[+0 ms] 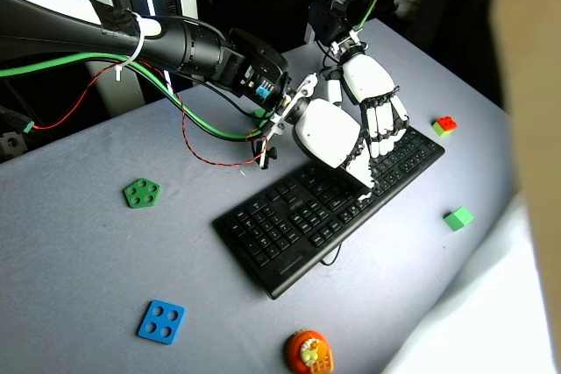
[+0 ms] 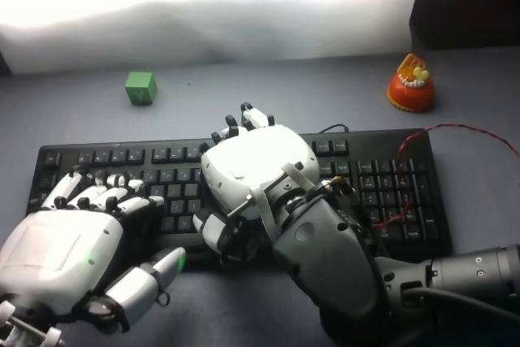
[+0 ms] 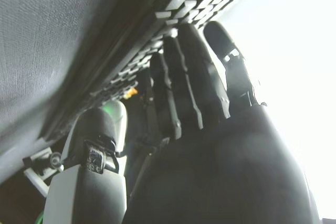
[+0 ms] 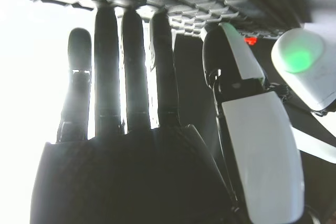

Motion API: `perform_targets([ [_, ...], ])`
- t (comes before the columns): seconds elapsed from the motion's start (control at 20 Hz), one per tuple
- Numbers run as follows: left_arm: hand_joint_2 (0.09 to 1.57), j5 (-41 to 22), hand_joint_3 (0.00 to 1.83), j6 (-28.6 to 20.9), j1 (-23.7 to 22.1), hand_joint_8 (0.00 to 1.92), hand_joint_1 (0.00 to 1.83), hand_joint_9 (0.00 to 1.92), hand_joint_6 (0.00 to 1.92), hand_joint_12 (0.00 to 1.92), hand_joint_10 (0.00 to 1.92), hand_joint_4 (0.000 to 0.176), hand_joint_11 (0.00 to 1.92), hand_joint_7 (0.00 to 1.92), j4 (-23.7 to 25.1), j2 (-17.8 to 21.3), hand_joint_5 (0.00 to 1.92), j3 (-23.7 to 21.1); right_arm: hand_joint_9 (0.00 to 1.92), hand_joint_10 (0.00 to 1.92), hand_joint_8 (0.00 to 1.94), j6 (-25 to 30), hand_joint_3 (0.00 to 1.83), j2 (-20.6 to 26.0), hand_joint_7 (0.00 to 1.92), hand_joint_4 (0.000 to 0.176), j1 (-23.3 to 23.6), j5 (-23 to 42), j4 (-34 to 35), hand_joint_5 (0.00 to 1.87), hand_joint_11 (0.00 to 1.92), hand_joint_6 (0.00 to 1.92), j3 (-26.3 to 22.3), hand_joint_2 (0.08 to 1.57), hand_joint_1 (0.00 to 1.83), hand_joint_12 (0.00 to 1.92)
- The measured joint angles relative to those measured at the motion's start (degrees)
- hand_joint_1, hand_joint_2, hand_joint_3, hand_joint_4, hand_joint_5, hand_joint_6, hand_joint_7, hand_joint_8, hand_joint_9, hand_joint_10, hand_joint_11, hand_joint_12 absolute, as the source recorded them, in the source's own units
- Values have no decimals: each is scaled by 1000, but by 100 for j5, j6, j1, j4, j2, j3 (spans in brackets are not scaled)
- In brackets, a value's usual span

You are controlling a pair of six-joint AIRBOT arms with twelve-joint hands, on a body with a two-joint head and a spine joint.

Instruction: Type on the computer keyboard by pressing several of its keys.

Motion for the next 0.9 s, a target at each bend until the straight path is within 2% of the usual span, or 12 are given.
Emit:
perform_targets([
  [0.3, 1365, -24, 3, -2, -17, 37, 166, 364, 128, 534, 30, 0, 0, 608, 0, 0, 766, 0, 564, 80, 22, -13, 0, -17, 743, 0, 13, 66, 162, 930, 0, 89, -15, 1252, 709, 1147],
  [0.35, 1371, -22, 4, -4, -17, 12, 164, 343, 82, 821, 19, 0, 0, 443, 0, 0, 670, 0, 569, 97, 4, -24, 6, -22, 674, 0, 13, 79, 184, 984, 42, 103, -26, 1279, 632, 1521],
  [0.4, 1370, -22, 2, -4, -17, 4, 176, 305, 101, 800, 3, 0, 0, 404, 0, 0, 730, 0, 500, 70, 0, -26, 3, -22, 638, 0, 13, 96, 208, 1038, 8, 121, -35, 1276, 637, 1566],
  [0.45, 1369, -4, 1, -7, -17, 2, 180, 297, 102, 782, 0, 0, 0, 397, 4, -2, 744, 0, 485, 65, 0, -26, 2, -22, 630, 0, 26, 107, 254, 1048, 1, 124, -44, 1276, 637, 1575],
  [0.5, 1368, -2, 1, -7, -17, 9, 184, 249, 135, 629, 0, 0, 0, 425, 2, 0, 842, 0, 419, 33, 5, -28, 0, -22, 649, 0, 37, 116, 315, 1096, 0, 142, -44, 1258, 676, 1399],
  [0.55, 1361, 0, 0, -7, -24, 39, 198, 355, 116, 619, 43, 0, 0, 562, -2, 0, 812, 0, 526, 74, 32, -24, 1, -24, 750, 0, 46, 120, 365, 1063, 0, 133, -44, 1268, 654, 1241],
  [0.65, 1354, 2, 0, -22, -48, 48, 241, 532, 22, 974, 112, 0, 0, 659, -13, 0, 606, 0, 673, 133, 31, -9, 5, -24, 807, 0, 48, 131, 376, 909, 0, 77, -44, 1282, 621, 1421],
  [0.7, 1360, 11, 0, -26, -48, 32, 240, 595, 13, 1206, 136, 0, 0, 641, -9, 0, 505, -2, 793, 204, 28, 4, 9, -22, 819, 0, 48, 133, 382, 801, 63, 31, -44, 1296, 599, 1555],
  [0.75, 1369, 31, 2, -22, -72, 8, 224, 631, 2, 1375, 158, 2, 6, 574, -11, 7, 420, -2, 827, 427, 16, 7, 3, -22, 832, 0, 48, 138, 389, 692, 215, 5, -44, 1312, 594, 1588],
  [0.85, 1367, 87, 1, -7, -122, 1, 234, 666, 1, 1455, 178, 22, 104, 526, -22, 44, 376, -13, 715, 922, 6, -24, 5, -24, 833, 0, 48, 133, 385, 577, 463, 0, -44, 1339, 531, 1651],
  [0.9, 1363, 118, 0, 2, -164, 3, 241, 630, 26, 1456, 166, 1, 20, 531, -31, 66, 435, -13, 605, 1049, 3, -28, 0, -24, 829, 0, 55, 138, 378, 607, 390, 14, -44, 1330, 556, 1710],
])
